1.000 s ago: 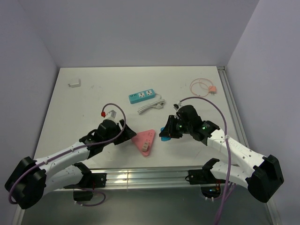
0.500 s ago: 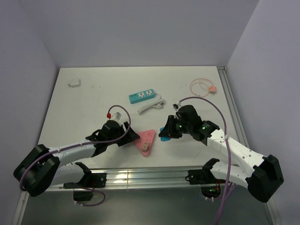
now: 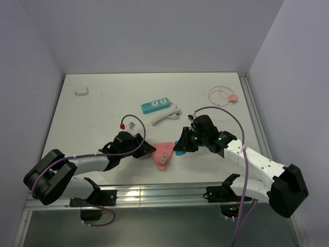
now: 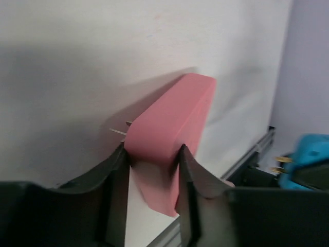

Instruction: Insert the plug

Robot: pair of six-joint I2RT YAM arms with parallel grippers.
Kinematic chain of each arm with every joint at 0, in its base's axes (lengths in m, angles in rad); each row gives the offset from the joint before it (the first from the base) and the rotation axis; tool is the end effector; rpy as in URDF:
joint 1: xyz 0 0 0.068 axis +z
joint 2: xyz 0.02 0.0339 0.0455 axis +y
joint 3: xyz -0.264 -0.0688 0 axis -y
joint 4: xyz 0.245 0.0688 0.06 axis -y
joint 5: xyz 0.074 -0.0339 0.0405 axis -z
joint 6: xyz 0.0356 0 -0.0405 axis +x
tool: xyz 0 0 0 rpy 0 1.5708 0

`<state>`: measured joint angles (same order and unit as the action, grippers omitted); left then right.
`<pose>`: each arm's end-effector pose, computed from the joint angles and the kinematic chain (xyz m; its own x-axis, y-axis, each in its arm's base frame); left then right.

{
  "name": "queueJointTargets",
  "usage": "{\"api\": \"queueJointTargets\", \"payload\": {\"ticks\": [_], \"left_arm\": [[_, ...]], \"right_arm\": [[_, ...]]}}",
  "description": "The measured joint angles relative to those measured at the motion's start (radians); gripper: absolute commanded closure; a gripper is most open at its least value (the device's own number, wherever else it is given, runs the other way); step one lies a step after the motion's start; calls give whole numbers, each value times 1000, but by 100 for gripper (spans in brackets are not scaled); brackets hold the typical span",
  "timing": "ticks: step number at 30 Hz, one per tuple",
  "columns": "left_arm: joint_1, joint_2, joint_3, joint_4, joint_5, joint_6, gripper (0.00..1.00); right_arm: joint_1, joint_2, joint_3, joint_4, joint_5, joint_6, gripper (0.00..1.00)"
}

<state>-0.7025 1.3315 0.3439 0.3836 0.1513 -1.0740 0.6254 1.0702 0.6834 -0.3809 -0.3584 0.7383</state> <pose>0.1738 -0.1542 0.1365 -0.8514 -0.4179 -0.3170 -0.0315 0.6440 -0.7644 0.1711 0.1390 0.2337 -0.9231 0.1108 -0.3682 -0.1779 0.7259 0.6644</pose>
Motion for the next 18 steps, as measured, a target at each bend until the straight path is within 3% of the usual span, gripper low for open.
{"api": "queueJointTargets", "payload": {"ticks": [5,14,18], "left_arm": [[-1,0,0,93,12,-18,100],[-19,8,-47,164,-17,-58,100],[-60,26,-102,272,-54,-92,100]], "right_arm": [[0,67,10,-14,29,0,100],[12,261,154,-72,84,54,100],[40,305,191,-84,116,74,100]]}}
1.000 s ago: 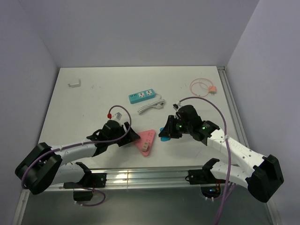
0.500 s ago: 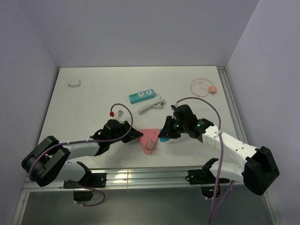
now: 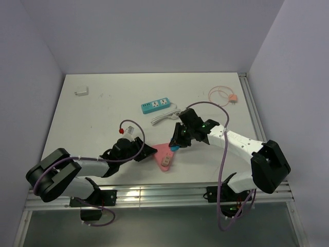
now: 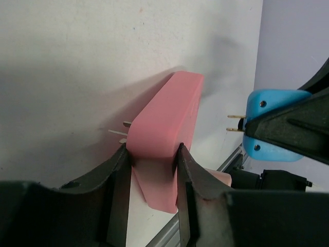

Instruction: Insert the plug

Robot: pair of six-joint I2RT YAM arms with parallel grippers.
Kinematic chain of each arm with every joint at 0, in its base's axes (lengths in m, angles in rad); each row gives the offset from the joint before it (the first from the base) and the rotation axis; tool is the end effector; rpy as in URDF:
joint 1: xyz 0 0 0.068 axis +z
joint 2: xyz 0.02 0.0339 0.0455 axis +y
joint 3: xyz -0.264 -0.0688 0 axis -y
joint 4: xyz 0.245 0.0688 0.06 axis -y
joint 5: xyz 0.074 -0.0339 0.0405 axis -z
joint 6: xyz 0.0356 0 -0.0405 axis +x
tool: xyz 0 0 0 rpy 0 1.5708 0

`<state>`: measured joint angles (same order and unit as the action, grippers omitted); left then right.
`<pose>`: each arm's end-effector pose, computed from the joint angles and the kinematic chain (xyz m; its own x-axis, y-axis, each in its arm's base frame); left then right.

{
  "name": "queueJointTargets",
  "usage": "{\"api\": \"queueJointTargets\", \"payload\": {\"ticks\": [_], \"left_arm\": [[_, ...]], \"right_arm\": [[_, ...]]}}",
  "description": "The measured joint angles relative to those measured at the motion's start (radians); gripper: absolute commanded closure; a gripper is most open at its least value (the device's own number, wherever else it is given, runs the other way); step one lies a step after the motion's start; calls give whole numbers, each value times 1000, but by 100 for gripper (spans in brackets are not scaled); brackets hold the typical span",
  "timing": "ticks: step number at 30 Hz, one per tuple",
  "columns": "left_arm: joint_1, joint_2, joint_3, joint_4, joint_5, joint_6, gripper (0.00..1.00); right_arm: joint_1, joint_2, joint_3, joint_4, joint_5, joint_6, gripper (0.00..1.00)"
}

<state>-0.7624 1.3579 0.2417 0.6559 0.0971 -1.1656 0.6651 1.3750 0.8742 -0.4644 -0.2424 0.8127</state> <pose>0.1594 -0.1570 0.1292 -0.8161 -0.4854 -0.3136 0.0005 0.5420 -0.8403 0.2104 0.1759 0.2182 -0.9579 0.1446 -0.2481 -0.0161 0.8356 0.5490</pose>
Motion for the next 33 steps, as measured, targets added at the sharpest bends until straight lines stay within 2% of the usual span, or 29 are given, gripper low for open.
{"api": "queueJointTargets", "payload": {"ticks": [7,10,16,22,33], "left_arm": [[-64,18,-105,188,-51,-18,100],[-78,-16,-142,214,-91,-15,100],[-110,-172,-183,179,-251,48,100],[-155,-333,-192,75,-426,91,100],[-207,-386,-192,11,-523,105,100]], "right_arm": [[9,5,7,4,15,9,100],[10,6,-1,26,-5,9,100],[18,-13,-23,54,-19,8,100],[50,-84,-33,97,-8,9,100],[79,-38,-63,304,35,-19,100]]}}
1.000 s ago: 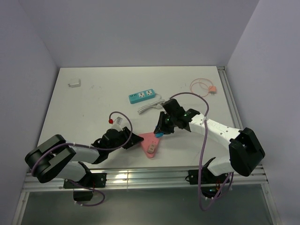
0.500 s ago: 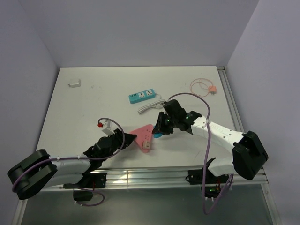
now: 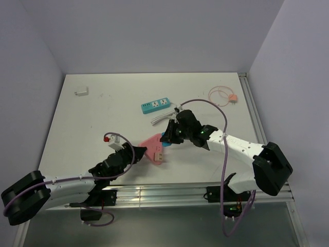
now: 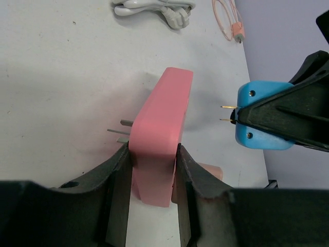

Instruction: Insert the plug

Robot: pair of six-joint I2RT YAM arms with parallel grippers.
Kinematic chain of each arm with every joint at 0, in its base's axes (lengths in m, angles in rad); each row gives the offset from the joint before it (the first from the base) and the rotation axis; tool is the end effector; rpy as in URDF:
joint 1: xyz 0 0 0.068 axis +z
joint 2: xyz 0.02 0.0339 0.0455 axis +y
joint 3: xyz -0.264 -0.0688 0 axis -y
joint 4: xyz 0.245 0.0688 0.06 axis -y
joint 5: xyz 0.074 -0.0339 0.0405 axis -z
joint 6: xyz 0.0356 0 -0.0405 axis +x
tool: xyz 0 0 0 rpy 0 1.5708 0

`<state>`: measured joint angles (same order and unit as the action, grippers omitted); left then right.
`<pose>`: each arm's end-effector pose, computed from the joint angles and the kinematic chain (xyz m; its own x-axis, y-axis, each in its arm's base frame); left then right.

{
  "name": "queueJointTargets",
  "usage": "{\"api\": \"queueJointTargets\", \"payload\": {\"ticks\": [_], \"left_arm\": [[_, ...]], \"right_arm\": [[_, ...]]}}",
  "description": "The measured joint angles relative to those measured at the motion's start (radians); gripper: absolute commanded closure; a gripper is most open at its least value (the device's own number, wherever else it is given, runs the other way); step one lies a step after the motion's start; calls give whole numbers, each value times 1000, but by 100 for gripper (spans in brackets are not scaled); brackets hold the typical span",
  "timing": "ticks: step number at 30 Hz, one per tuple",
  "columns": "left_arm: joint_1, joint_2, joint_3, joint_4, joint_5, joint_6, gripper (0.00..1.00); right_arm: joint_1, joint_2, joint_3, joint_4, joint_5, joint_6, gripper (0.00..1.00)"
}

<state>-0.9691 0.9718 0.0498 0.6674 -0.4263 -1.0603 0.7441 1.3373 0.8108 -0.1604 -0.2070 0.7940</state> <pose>0.1084 -0.1318 0.1458 -0.5269 -0.6361 -0.5637 0.1317 0.5942 -0.7935 0.2047 0.1984 0.2301 -0.8831 0.1356 -0.4491 -0.2139 0.7356 0.6428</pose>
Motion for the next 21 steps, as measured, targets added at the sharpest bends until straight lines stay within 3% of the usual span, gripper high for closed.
{"api": "queueJointTargets", "payload": {"ticks": [8,21], "left_arm": [[-11,-54,0,-67,-35,-3,100],[-13,-5,0,-41,-43,-49,100]], "right_arm": [[0,65,0,44,24,-10,100],[0,138,-8,156,29,1,100]]}}
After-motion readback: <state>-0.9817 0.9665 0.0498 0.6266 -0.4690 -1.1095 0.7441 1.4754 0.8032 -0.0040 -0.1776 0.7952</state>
